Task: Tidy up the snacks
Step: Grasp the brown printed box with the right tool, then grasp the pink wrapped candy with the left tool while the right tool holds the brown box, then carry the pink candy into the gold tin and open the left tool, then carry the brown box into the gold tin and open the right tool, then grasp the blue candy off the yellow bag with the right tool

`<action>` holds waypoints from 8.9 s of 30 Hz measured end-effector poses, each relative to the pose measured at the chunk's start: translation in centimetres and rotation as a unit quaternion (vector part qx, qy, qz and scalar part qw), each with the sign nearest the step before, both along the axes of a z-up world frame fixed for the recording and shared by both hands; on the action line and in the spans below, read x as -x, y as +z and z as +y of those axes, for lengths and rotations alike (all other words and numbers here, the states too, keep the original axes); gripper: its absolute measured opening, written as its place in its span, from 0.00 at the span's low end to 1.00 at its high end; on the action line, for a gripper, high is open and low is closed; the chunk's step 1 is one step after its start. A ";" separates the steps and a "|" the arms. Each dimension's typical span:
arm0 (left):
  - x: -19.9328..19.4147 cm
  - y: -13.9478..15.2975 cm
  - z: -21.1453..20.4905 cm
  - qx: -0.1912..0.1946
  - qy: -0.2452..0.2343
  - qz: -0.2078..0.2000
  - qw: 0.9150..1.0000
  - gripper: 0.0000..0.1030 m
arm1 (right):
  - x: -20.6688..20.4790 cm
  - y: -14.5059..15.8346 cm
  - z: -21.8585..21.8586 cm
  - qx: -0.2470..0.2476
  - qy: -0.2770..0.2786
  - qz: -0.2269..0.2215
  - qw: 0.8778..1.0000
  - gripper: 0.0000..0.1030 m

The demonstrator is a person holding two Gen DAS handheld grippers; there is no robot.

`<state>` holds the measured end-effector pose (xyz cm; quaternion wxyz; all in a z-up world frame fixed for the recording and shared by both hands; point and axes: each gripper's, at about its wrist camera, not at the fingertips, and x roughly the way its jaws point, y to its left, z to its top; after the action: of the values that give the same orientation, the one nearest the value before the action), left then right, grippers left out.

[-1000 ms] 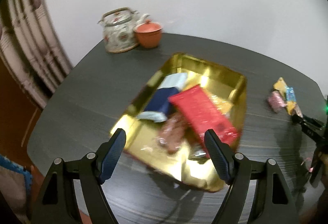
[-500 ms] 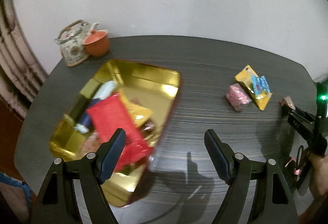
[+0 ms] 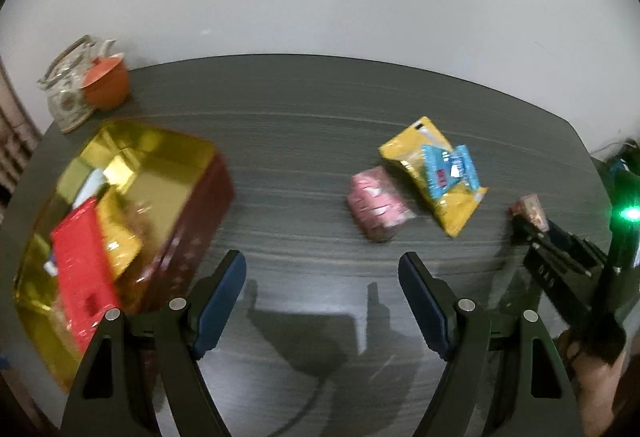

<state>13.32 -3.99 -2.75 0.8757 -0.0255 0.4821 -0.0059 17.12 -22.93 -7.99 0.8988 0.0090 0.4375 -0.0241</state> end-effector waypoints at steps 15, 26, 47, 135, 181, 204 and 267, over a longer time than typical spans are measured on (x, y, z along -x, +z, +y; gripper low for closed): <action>-5.3 -2.8 -2.7 0.016 0.007 0.028 0.999 0.62 | 0.6 0.2 -0.3 -0.003 0.000 0.000 1.000 0.33; -7.4 -4.7 -2.7 0.013 0.015 0.048 0.999 0.55 | 0.6 0.2 -0.3 -0.003 -0.001 0.000 1.000 0.34; -4.2 -3.8 -2.2 0.006 -0.012 0.047 0.999 0.22 | 0.6 0.2 -0.3 -0.003 -0.003 0.001 1.000 0.34; 10.0 3.8 23.2 -0.066 0.093 -0.013 0.993 0.56 | 0.8 0.6 -0.6 0.000 0.006 0.003 1.000 0.35; 12.9 4.1 32.4 0.006 0.255 -0.022 0.967 0.76 | 10.8 7.8 32.2 -0.061 0.376 -0.003 0.925 0.26; 12.6 3.8 31.8 0.004 0.248 -0.016 0.969 0.76 | 9.9 9.4 27.8 -0.091 0.343 -0.037 0.934 0.46; 5.5 5.6 12.0 -0.031 0.055 -0.014 0.998 0.76 | -1.3 1.3 -1.4 0.008 0.063 0.001 0.998 0.35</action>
<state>7.84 7.96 2.82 0.8819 -0.0241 0.4673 0.0567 18.43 -24.33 -6.69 0.8983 -0.0256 0.4376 0.0291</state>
